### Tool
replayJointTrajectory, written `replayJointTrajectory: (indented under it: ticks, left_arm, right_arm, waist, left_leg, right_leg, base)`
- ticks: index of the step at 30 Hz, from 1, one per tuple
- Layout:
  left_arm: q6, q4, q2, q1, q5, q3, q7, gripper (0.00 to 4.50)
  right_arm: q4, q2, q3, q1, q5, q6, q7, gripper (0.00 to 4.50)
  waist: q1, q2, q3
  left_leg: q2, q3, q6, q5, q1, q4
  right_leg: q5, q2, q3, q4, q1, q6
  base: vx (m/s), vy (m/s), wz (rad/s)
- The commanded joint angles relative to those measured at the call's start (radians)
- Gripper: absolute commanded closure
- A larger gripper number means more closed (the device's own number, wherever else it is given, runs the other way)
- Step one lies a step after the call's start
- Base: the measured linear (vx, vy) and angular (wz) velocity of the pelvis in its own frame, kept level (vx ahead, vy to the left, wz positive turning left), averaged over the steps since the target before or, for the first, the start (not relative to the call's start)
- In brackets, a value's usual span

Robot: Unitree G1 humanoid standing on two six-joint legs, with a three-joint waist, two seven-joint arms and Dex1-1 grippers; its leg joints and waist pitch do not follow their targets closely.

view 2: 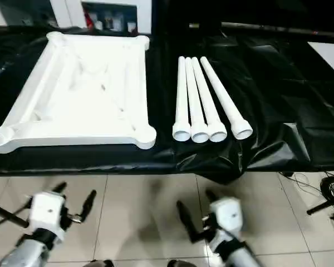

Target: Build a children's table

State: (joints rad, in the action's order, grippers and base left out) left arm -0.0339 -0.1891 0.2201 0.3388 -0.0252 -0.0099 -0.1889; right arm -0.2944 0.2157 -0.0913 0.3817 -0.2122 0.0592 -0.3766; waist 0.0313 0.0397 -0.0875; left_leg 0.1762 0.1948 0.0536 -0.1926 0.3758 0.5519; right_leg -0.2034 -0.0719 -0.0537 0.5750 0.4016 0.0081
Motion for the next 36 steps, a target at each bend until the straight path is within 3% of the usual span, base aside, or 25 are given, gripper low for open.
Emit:
replayJointTrajectory:
  ticks: [1,2,3,4,6,10,12,14,18,19,20,21,23,27,28,29,30,32,33,34,36]
  left_arm:
    - [0.038,-0.061,0.002,-0.008,-0.005,0.02,0.021,0.01]
    - [0.049,-0.077,0.002,-0.017,-0.018,0.031,0.025,0.01]
    - [0.078,-0.115,0.009,-0.055,-0.024,0.06,0.037,0.01]
    - [0.081,-0.118,0.009,-0.059,-0.025,0.062,0.037,0.01]
    - [0.135,-0.147,0.018,-0.134,-0.025,0.096,0.051,0.01]
    - [0.214,-0.161,0.039,-0.291,-0.039,0.146,0.093,0.01]
    - [0.309,-0.142,0.032,-0.345,-0.101,0.146,0.081,0.01]
    - [0.319,-0.068,0.007,-0.413,-0.058,0.135,0.124,0.01]
    - [0.295,0.125,-0.042,-0.526,0.045,0.091,0.197,0.01]
    - [0.283,0.144,-0.041,-0.534,0.025,0.079,0.158,0.01]
    - [0.306,0.15,-0.042,-0.538,0.0,0.073,0.136,0.01]
    - [0.331,0.139,-0.055,-0.534,-0.018,0.055,0.128,0.01]
    - [0.319,0.157,-0.073,-0.541,-0.011,0.038,0.137,0.01]
    - [0.314,0.234,-0.088,-0.57,0.009,0.024,0.137,0.01]
    - [0.284,0.269,-0.081,-0.582,0.033,-0.002,0.12,0.01]
    - [0.285,0.27,-0.08,-0.583,0.033,-0.004,0.117,0.01]
    - [0.321,0.261,-0.076,-0.591,0.019,-0.019,0.087,0.01]
    - [0.365,0.236,-0.068,-0.606,0.017,-0.014,0.091,0.01]
    - [0.371,0.244,-0.066,-0.629,0.015,0.0,0.099,0.01]
    - [0.367,0.247,-0.066,-0.631,0.014,0.002,0.1,0.01]
    - [0.345,0.27,-0.069,-0.647,0.018,0.014,0.115,0.01]
  right_arm:
    - [-0.045,0.014,0.031,-0.016,-0.025,0.035,0.012,0.04]
    - [-0.055,0.021,0.036,-0.033,-0.018,0.039,0.014,0.04]
    - [-0.084,0.017,0.06,-0.099,-0.048,0.086,0.032,0.04]
    - [-0.087,0.016,0.062,-0.106,-0.05,0.091,0.034,0.04]
    - [-0.105,0.004,0.082,-0.202,-0.088,0.161,0.05,0.04]
    - [-0.09,0.001,0.097,-0.339,-0.136,0.263,0.077,0.04]
    - [-0.06,-0.011,0.107,-0.38,-0.154,0.29,0.093,0.04]
    - [0.005,-0.014,0.102,-0.419,-0.128,0.307,0.095,0.04]
    - [0.187,-0.014,0.076,-0.53,0.021,0.28,0.174,0.04]
    - [0.222,-0.019,0.086,-0.556,0.02,0.31,0.204,0.04]
    - [0.252,-0.023,0.101,-0.58,0.022,0.326,0.244,0.04]
    - [0.267,-0.014,0.13,-0.59,0.007,0.333,0.264,0.04]
    - [0.268,0.005,0.146,-0.597,-0.003,0.327,0.253,0.04]
    - [0.269,-0.007,0.169,-0.619,-0.008,0.335,0.264,0.04]
    - [0.279,-0.014,0.169,-0.625,0.01,0.328,0.274,0.04]
    - [0.28,-0.014,0.168,-0.625,0.012,0.327,0.275,0.04]
    - [0.277,-0.015,0.156,-0.618,0.036,0.314,0.287,0.04]
    - [0.268,-0.025,0.154,-0.615,0.029,0.3,0.287,0.04]
    - [0.287,-0.036,0.154,-0.627,0.023,0.276,0.282,0.04]
    - [0.29,-0.037,0.154,-0.628,0.022,0.273,0.282,0.04]
    - [0.323,-0.035,0.15,-0.647,0.029,0.255,0.275,0.04]
  waist:
    - [0.0,-0.008,0.034]
    - [0.001,-0.007,0.034]
    - [0.001,-0.007,0.047]
    - [0.0,-0.008,0.044]
    - [0.003,-0.013,0.063]
    - [0.006,-0.015,0.071]
    - [0.01,-0.015,0.073]
    - [0.013,-0.01,0.073]
    - [0.017,-0.004,0.077]
    - [0.016,-0.006,0.08]
    - [0.019,-0.019,0.081]
    - [0.015,-0.029,0.083]
    - [0.013,-0.014,0.086]
    - [0.015,-0.014,0.093]
    - [0.01,-0.021,0.093]
    - [0.01,-0.021,0.093]
    - [0.009,-0.017,0.095]
    - [0.009,-0.02,0.096]
    - [0.009,-0.027,0.096]
    - [0.006,-0.024,0.095]
    - [-0.001,-0.033,0.084]
  left_leg:
    - [0.069,-0.03,-0.068,-0.279,-0.007,-0.072]
    - [0.068,-0.029,-0.069,-0.272,-0.008,-0.07]
    - [0.066,-0.029,-0.066,-0.25,-0.013,-0.063]
    - [0.065,-0.029,-0.065,-0.242,-0.011,-0.065]
    - [0.063,-0.03,-0.062,-0.192,-0.017,-0.055]
    - [0.056,-0.029,-0.049,-0.126,-0.02,-0.042]
    - [0.051,-0.025,-0.035,-0.13,-0.021,-0.037]
    - [0.049,-0.024,-0.029,-0.145,-0.018,-0.037]
    - [0.047,-0.027,0.011,-0.21,-0.018,-0.034]
    - [0.044,-0.028,0.02,-0.212,-0.016,-0.033]
    - [0.045,-0.03,0.027,-0.213,-0.02,-0.033]
    - [0.045,-0.028,0.037,-0.219,-0.021,-0.032]
    - [0.045,-0.024,0.025,-0.216,-0.019,-0.028]
    - [0.042,-0.023,-0.011,-0.158,-0.015,-0.021]
    - [0.042,-0.024,-0.017,-0.151,-0.014,-0.021]
    - [0.042,-0.024,-0.017,-0.151,-0.014,-0.021]
    - [0.043,-0.024,-0.019,-0.145,-0.013,-0.021]
    - [0.045,-0.023,-0.021,-0.137,-0.014,-0.02]
    - [0.044,-0.024,-0.02,-0.158,-0.016,-0.021]
    - [0.045,-0.023,-0.018,-0.184,-0.018,-0.022]
    - [0.046,-0.026,0.01,-0.384,-0.046,-0.036]
  right_leg:
    - [-0.139,-0.06,0.056,-0.067,-0.033,-0.133]
    - [-0.151,-0.06,0.056,-0.068,-0.033,-0.133]
    - [-0.134,-0.059,0.055,-0.062,-0.038,-0.138]
    - [-0.127,-0.058,0.055,-0.06,-0.038,-0.142]
    - [-0.076,-0.057,0.052,-0.049,-0.046,-0.158]
    - [0.008,-0.054,0.052,-0.032,-0.048,-0.18]
    - [-0.006,-0.054,0.054,-0.028,-0.046,-0.193]
    - [-0.045,-0.054,0.055,-0.032,-0.046,-0.188]
    - [-0.206,-0.059,0.057,-0.043,-0.04,-0.147]
    - [-0.228,-0.06,0.057,-0.042,-0.042,-0.137]
    - [-0.226,-0.061,0.058,-0.041,-0.039,-0.135]
    - [-0.197,-0.057,0.058,-0.04,-0.037,-0.138]
    - [-0.149,-0.054,0.059,-0.039,-0.04,-0.141]
    - [-0.093,-0.054,0.058,-0.033,-0.046,-0.147]
    - [-0.096,-0.052,0.056,-0.033,-0.045,-0.151]
    - [-0.096,-0.052,0.056,-0.033,-0.045,-0.151]
    - [-0.093,-0.053,0.056,-0.032,-0.045,-0.157]
    - [-0.066,-0.055,0.056,-0.027,-0.047,-0.174]
    - [-0.078,-0.055,0.054,-0.028,-0.048,-0.181]
    - [-0.102,-0.055,0.054,-0.032,-0.049,-0.18]
    - [-0.32,-0.047,0.043,-0.052,-0.049,-0.164]
  base:
    - [0.0,0.0,0.0]
    - [0.0,0.0,0.0]
    - [0.0,0.0,0.0]
    - [0.0,0.0,0.0]
    - [0.0,0.0,0.0]
    - [0.0,0.0,0.0]
    - [-0.03,0.001,-0.01]
    - [0.0,0.0,0.0]
    - [-0.027,0.002,-0.01]
    - [-0.055,0.004,-0.03]
    - [0.0,0.0,0.0]
    - [0.0,0.0,0.0]
    - [0.0,0.0,0.0]
    - [0.0,0.0,0.0]
    - [0.0,0.0,0.0]
    - [0.0,0.0,0.0]
    - [0.0,0.0,0.0]
    - [0.0,0.0,0.0]
    - [0.0,0.0,0.0]
    - [0.0,0.0,0.0]
    - [0.0,0.0,0.0]
